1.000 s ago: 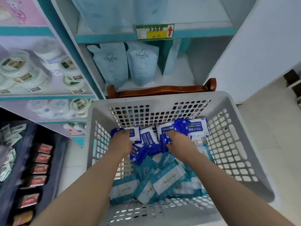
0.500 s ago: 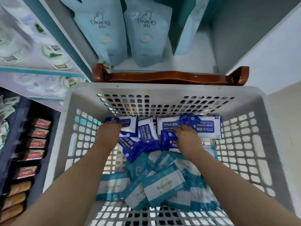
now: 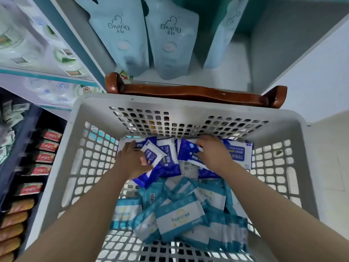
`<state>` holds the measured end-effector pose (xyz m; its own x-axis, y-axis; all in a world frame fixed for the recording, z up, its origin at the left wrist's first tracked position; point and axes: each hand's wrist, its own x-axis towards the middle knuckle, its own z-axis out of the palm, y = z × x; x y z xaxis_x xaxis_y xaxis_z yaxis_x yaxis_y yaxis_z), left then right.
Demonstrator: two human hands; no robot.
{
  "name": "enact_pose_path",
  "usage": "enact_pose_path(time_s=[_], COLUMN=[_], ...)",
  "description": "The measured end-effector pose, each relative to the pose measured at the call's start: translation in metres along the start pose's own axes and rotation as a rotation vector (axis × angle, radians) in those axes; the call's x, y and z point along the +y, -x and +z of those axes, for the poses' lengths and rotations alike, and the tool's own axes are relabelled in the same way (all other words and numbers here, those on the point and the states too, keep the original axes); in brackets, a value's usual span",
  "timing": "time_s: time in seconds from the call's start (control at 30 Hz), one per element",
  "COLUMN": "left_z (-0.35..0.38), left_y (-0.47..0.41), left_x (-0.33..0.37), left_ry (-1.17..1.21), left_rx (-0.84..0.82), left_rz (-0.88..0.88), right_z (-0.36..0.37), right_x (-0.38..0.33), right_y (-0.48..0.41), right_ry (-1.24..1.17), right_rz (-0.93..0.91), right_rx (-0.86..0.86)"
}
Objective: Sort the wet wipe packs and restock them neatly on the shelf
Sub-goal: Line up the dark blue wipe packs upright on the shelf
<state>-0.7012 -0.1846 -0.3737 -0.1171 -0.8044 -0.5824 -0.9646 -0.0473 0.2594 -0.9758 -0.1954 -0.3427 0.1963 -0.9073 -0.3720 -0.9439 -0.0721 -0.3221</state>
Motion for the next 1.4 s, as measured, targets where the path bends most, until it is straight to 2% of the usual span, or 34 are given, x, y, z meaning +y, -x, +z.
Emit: enact_pose_path(time_s=[0.1,0.17,0.27,0.47,0.6,0.77,0.83,1.03,1.2,1.33,1.4], left_z=[0.003,0.004,-0.001,-0.006,-0.008,-0.006,-0.009,-0.012,-0.016,-0.019,-0.031], left_y=[-0.003,-0.007,-0.018,-0.028,-0.027,-0.026,-0.028,-0.015,-0.002,0.014,0.03], left_x=[0.0,-0.005,-0.012,-0.007,-0.006,-0.003,-0.006,-0.001,-0.006,0.002,0.012], left_ry=[-0.024,0.015,0.069,-0.086,-0.157,-0.279,-0.249,-0.15,-0.031,-0.156,-0.08], left_rx=[0.127,0.16,0.162,0.151,0.209,0.094,0.07,0.158,0.052,0.162,0.179], left_rz=[0.049,0.017,-0.019,0.031,-0.011,-0.063,-0.054,-0.063,-0.129,-0.104,-0.109], right_z=[0.011,0.016,0.02,0.032,0.03,0.025,0.024,0.015,0.007,-0.005,-0.016], right_x=[-0.001,-0.002,-0.006,-0.017,-0.018,-0.016,-0.015,-0.013,-0.016,-0.023,-0.032], right_y=[-0.008,-0.011,-0.013,-0.007,-0.009,-0.008,-0.005,0.004,0.016,0.024,0.029], right_ry=[0.142,0.188,0.252,0.286,0.299,0.319,0.321,0.126,-0.024,-0.08,-0.111], right_rz=[0.003,0.004,0.016,0.083,0.081,0.021,0.003,0.078,0.066,0.063,0.036], right_rx=[-0.076,-0.09,-0.084,-0.082,-0.105,-0.108,-0.065,0.089,0.081,0.119,0.144])
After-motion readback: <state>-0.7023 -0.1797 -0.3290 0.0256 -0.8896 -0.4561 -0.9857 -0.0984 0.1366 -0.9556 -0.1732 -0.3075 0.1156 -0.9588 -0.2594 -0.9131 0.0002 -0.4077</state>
